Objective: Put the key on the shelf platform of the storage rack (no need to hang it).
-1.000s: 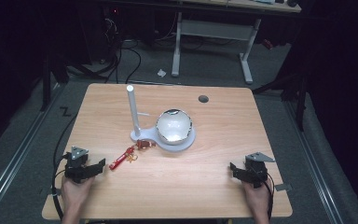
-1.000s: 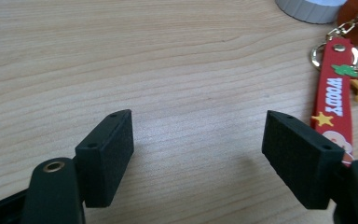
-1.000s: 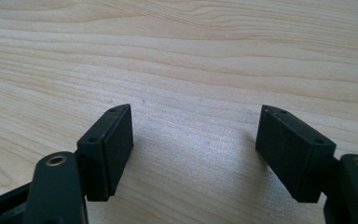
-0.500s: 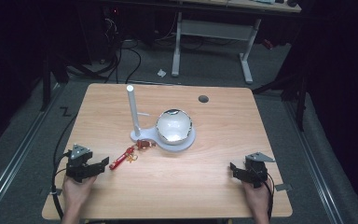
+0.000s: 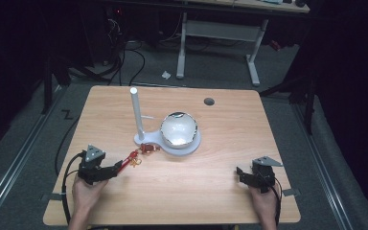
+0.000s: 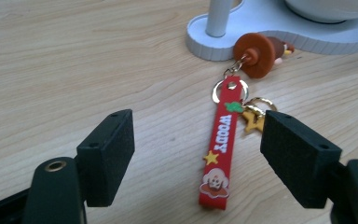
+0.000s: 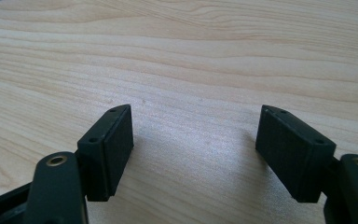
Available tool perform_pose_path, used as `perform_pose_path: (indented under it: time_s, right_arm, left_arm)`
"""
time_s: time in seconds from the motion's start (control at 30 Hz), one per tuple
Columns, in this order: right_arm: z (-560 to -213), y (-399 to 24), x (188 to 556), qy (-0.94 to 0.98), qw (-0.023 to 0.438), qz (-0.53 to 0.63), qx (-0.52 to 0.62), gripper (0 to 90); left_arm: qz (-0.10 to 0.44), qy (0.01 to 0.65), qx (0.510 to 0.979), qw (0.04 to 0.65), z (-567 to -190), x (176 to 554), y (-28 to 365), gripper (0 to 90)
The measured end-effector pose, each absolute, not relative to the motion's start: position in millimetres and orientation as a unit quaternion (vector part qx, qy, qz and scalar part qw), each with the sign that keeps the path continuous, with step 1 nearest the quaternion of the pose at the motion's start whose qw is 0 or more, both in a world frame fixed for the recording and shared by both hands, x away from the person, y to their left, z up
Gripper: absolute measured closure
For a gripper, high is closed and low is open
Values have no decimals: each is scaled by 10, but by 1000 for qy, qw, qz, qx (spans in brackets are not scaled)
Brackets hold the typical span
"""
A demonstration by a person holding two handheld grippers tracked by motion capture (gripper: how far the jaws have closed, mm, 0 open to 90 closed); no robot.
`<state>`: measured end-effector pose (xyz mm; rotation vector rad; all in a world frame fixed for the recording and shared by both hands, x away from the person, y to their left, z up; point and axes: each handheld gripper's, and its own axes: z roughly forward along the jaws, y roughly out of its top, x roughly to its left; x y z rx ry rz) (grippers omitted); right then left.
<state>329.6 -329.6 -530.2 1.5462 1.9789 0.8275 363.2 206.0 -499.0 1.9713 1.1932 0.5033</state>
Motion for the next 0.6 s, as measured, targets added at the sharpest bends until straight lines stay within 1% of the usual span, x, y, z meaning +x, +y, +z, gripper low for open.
perform_pose_path:
  time_s: [0.43, 0.6]
  right_arm:
    - [-5303, -3297, 3296, 725, 247, 304, 567, 277]
    - [-5303, -3296, 3296, 725, 246, 304, 567, 278]
  left_arm:
    - [179, 451, 786, 382, -4974, 3714, 1837, 257]
    - [183, 439, 795, 376, -4931, 3755, 1747, 255]
